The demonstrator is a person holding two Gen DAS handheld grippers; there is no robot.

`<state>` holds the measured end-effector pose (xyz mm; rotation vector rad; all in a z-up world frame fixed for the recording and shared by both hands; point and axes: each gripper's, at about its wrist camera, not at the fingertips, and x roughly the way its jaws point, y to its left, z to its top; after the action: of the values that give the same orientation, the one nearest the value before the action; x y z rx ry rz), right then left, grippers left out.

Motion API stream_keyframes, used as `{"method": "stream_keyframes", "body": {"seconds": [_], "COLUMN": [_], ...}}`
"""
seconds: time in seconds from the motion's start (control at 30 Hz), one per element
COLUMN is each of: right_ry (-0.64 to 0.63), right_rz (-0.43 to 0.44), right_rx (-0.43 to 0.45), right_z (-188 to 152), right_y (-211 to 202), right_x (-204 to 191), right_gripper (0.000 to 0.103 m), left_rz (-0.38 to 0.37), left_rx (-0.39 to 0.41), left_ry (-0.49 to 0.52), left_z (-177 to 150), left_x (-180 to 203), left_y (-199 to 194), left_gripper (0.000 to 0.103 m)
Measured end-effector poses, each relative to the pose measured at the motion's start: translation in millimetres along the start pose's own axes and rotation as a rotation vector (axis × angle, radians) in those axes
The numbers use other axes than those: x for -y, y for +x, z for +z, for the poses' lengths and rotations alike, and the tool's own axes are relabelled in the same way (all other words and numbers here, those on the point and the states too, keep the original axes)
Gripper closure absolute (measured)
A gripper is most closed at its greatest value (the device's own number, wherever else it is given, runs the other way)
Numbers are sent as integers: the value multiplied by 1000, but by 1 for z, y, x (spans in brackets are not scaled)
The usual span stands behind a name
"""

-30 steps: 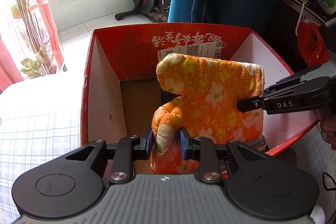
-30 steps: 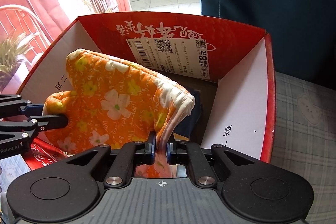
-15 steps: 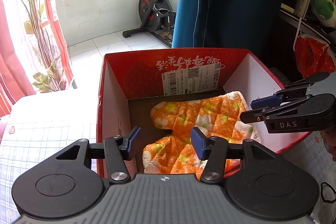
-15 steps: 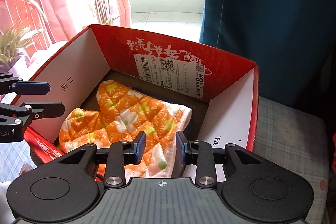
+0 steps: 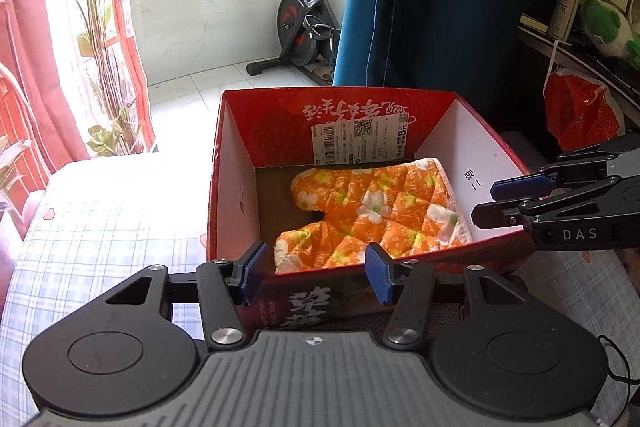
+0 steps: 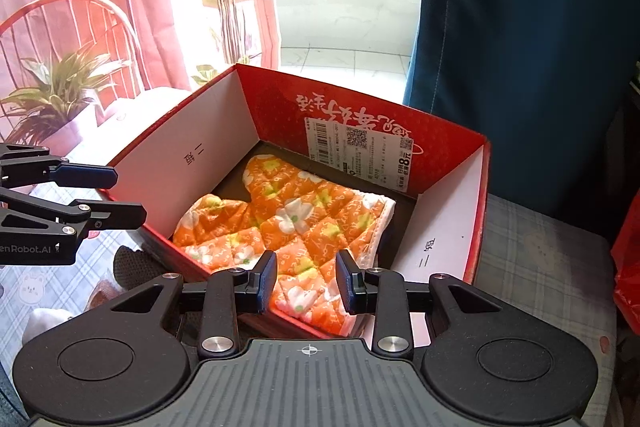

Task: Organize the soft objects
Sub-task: 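Move both grippers to the white towel and close on it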

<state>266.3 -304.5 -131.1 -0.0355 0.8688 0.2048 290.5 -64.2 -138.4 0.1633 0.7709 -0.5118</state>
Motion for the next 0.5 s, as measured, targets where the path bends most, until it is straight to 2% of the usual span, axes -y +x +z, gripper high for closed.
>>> {"method": "stream_keyframes", "body": {"seconds": [0.3, 0.5], "right_ry": [-12, -30], "right_rz": [21, 50], "right_rx": [11, -17], "right_z": [-35, -74], "right_y": [-35, -50], "right_x": [-23, -38], "right_gripper": [58, 51], "left_rz": [10, 12], "left_rx": [22, 4], "left_ry": [-9, -17], "left_z": [-34, -71], "left_x": [8, 14], "left_y": [-44, -64], "left_gripper": [45, 33]}}
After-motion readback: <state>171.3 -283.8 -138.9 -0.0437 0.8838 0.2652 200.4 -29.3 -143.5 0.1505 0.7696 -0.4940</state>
